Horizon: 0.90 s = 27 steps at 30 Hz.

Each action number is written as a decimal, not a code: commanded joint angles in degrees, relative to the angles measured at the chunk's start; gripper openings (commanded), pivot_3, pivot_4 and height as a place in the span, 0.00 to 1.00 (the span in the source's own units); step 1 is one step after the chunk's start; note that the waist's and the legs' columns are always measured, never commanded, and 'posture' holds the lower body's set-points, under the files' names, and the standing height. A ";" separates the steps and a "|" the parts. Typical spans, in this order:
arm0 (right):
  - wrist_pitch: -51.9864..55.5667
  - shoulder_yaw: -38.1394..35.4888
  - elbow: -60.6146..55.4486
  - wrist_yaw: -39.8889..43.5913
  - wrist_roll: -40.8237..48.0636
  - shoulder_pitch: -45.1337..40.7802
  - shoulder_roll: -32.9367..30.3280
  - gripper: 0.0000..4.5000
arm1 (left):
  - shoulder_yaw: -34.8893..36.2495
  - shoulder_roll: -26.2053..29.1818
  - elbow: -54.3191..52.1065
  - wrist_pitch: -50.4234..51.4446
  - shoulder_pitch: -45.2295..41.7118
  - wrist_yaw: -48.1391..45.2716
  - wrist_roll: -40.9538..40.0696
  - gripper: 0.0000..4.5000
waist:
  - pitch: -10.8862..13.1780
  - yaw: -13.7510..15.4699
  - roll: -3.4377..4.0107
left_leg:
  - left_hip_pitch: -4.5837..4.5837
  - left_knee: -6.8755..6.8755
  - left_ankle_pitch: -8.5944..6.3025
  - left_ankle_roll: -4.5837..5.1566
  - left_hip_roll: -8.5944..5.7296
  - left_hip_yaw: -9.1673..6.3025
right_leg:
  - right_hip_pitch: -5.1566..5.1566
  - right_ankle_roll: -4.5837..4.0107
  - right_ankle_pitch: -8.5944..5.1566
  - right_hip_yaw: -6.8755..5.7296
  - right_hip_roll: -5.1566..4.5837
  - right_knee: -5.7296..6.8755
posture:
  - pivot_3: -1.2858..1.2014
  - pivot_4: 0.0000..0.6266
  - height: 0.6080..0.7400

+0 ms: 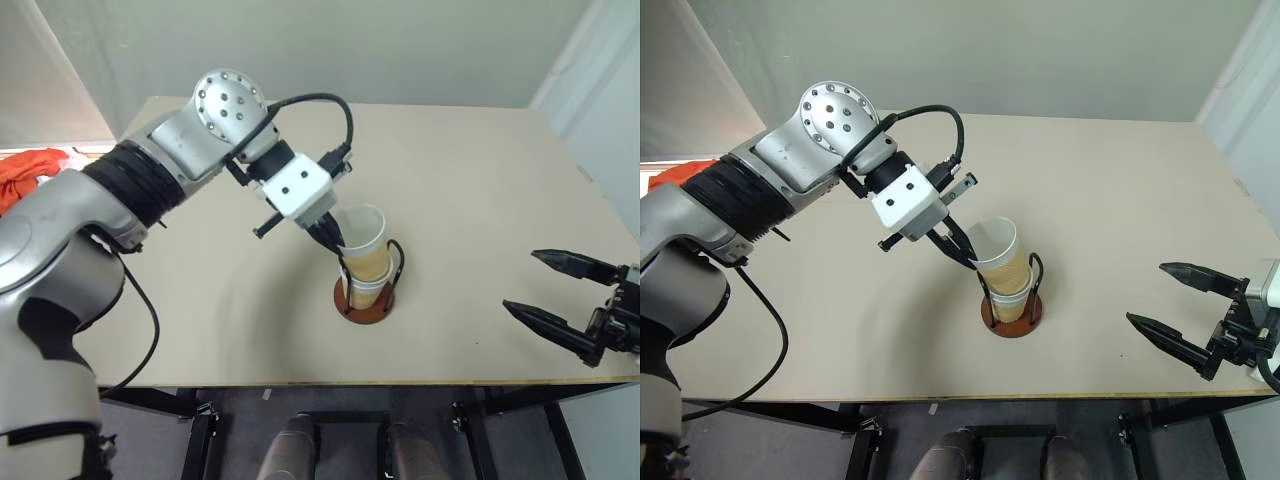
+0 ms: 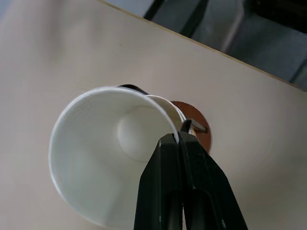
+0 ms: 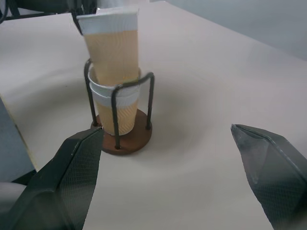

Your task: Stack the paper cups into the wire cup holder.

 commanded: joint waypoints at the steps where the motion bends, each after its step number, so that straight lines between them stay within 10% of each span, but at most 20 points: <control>1: -1.04 -0.55 -0.77 -0.28 -0.13 0.30 0.55 1.00 | 0.25 0.68 -0.19 -0.67 -2.76 -2.05 -0.60 0.09 | 0.00 0.02 0.00 | -0.01 0.00 -0.01 0.00 0.00 0.00 | 0.00 0.01 0.00 0.00 0.00 -0.01 | 0.52 0.24 1.00; 11: -1.04 0.91 0.16 0.57 -0.09 -0.79 -0.23 1.00 | 4.70 -3.04 4.86 -0.89 -1.80 -2.05 3.23 0.84 | 0.00 0.02 0.00 | -0.02 0.01 -0.11 -0.06 0.00 0.01 | 0.00 0.09 0.05 0.02 -0.01 -0.05 | 0.52 0.24 1.00; 17: -0.94 11.11 7.19 3.38 -0.80 -12.05 -3.71 1.00 | 18.48 0.25 5.30 9.80 5.41 -2.05 5.10 0.84 | -0.01 -0.91 0.13 | 0.10 0.00 -0.08 -0.20 0.01 0.10 | -0.02 0.18 0.07 0.09 0.01 -0.05 | 0.52 0.24 1.00; 27: -4.13 23.29 24.88 14.60 -8.74 -28.22 -9.94 1.00 | 55.10 27.52 -17.57 43.76 53.73 8.63 -12.03 0.84 | -0.14 -1.65 0.44 | 0.33 -0.21 0.25 -0.78 0.47 -0.05 | -0.35 -0.23 -0.34 0.31 0.64 0.77 | 0.52 0.24 1.00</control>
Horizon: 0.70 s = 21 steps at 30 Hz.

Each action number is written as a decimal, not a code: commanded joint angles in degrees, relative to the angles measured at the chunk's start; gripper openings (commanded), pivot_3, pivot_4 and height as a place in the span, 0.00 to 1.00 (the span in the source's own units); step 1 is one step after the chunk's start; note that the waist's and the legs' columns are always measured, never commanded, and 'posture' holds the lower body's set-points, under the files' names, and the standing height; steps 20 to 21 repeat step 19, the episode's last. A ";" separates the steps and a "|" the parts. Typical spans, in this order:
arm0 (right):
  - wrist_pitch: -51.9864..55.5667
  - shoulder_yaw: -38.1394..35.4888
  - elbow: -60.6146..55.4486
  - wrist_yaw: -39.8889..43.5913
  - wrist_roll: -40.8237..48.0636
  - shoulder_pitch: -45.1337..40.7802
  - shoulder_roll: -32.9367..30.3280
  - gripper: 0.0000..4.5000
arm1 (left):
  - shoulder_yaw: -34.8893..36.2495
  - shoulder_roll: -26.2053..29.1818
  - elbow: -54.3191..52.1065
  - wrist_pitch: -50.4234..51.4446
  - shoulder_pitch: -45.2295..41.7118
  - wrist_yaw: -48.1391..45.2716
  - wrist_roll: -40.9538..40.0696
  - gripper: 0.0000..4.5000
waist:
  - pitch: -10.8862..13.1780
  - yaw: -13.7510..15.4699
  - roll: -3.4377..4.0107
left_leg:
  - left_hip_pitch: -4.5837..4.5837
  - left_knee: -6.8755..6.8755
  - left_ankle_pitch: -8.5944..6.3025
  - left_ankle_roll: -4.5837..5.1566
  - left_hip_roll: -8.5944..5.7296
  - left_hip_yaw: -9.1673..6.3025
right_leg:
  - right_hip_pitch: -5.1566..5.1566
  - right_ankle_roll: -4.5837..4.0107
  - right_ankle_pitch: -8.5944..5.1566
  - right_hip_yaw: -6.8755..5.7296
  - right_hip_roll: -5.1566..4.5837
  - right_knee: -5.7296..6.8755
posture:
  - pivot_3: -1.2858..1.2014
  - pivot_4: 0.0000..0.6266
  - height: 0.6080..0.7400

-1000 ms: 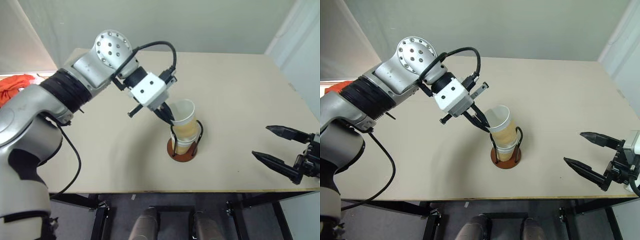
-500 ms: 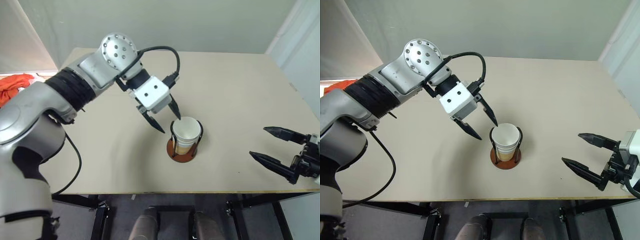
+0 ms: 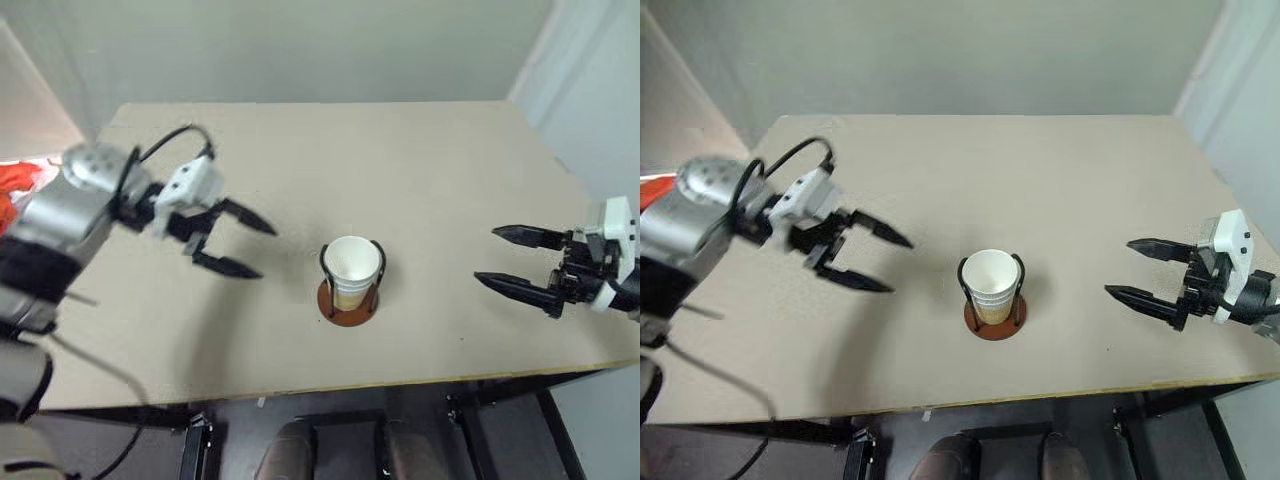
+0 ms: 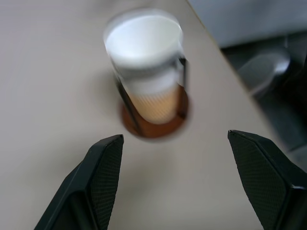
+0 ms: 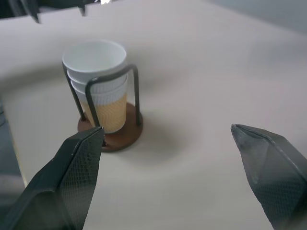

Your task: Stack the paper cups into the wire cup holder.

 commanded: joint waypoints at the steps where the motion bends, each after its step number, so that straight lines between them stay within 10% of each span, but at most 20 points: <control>1: -2.50 2.01 4.97 5.13 -2.44 -3.77 -2.33 1.00 | 15.10 4.92 -6.65 8.17 12.62 6.36 -6.44 0.84 | -0.04 0.41 -0.08 | 0.07 -0.04 -0.04 -0.06 0.02 -0.05 | -0.01 -0.25 -0.22 -0.03 0.00 0.15 | 0.52 0.24 1.00; 10: -4.10 13.38 19.21 12.09 -9.67 -19.16 -0.79 1.00 | 47.69 2.50 -15.12 15.99 40.11 13.47 -4.84 0.84 | -0.02 -0.10 -0.23 | 0.48 -0.43 -0.33 -0.03 0.00 -0.10 | -0.26 -1.43 -0.48 -0.06 0.01 0.92 | 0.52 0.24 1.00; 21: -4.88 18.68 26.58 15.67 -14.03 -26.39 3.22 1.00 | 61.08 -2.08 -23.90 22.94 49.46 14.72 -2.21 0.84 | -0.02 -0.63 -0.24 | 1.06 -0.98 0.23 -0.29 0.16 -0.11 | -0.16 -2.11 -0.44 -0.03 0.15 1.24 | 0.52 0.24 1.00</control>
